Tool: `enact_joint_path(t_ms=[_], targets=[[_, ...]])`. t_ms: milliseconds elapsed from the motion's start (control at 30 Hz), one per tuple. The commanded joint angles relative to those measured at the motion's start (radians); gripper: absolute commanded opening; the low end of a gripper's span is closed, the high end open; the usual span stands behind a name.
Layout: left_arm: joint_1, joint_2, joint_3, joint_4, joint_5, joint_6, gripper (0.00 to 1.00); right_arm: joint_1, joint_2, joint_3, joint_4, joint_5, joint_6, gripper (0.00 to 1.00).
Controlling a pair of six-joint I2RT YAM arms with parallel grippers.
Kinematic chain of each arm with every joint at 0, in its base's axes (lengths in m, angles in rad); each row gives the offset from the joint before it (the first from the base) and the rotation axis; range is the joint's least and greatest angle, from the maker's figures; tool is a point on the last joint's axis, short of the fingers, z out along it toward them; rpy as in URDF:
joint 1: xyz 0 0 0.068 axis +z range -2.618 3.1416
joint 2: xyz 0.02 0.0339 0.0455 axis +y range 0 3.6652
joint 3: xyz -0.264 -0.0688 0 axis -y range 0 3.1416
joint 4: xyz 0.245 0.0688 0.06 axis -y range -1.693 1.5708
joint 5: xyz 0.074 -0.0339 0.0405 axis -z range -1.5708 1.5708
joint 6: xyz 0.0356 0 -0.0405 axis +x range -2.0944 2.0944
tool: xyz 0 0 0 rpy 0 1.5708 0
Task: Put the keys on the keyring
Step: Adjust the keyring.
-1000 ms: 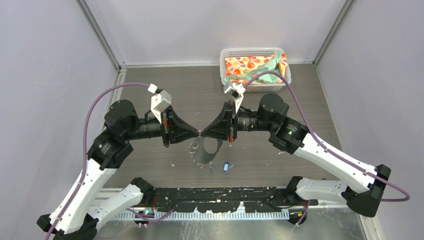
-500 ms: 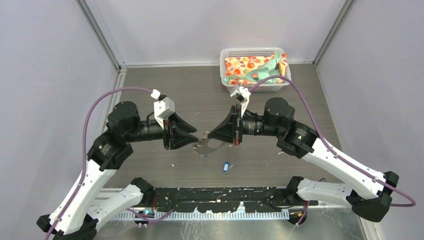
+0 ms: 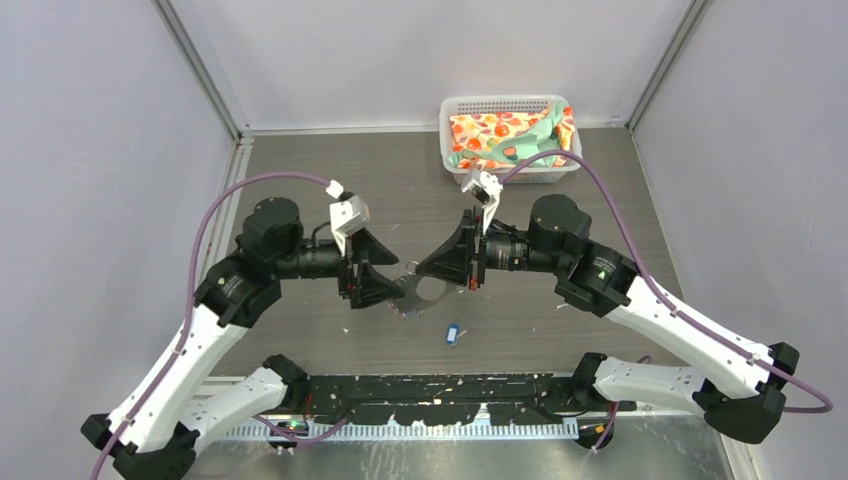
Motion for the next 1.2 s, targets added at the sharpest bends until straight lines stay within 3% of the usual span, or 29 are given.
enact_joint_path(t_ms=[0, 133, 333, 500, 733, 933, 1167], targets=[[-0.005, 0.028, -0.006, 0.052, -0.006, -0.018, 0.68, 0.013, 0.002, 0.050, 0.036, 0.043, -0.023, 0.01], [-0.005, 0.029, -0.016, 0.067, -0.061, -0.011, 0.59, 0.026, 0.016, 0.062, 0.001, 0.079, -0.054, 0.01], [-0.004, 0.014, -0.035, 0.073, -0.068, 0.008, 0.17, 0.068, 0.032, 0.082, -0.055, 0.207, -0.103, 0.01], [-0.005, 0.010, -0.042, 0.076, -0.073, 0.000, 0.02, 0.159, 0.080, 0.124, -0.124, 0.410, -0.160, 0.01], [-0.005, -0.004, -0.052, 0.093, -0.022, -0.039, 0.01, 0.224, 0.112, 0.130, -0.134, 0.617, -0.178, 0.01], [-0.005, -0.032, -0.061, 0.138, 0.097, -0.111, 0.27, 0.224, 0.071, 0.095, -0.101, 0.601, -0.186, 0.01], [-0.004, -0.046, 0.003, 0.067, 0.100, -0.061, 0.30, 0.224, -0.005, 0.045, -0.065, 0.541, -0.169, 0.01]])
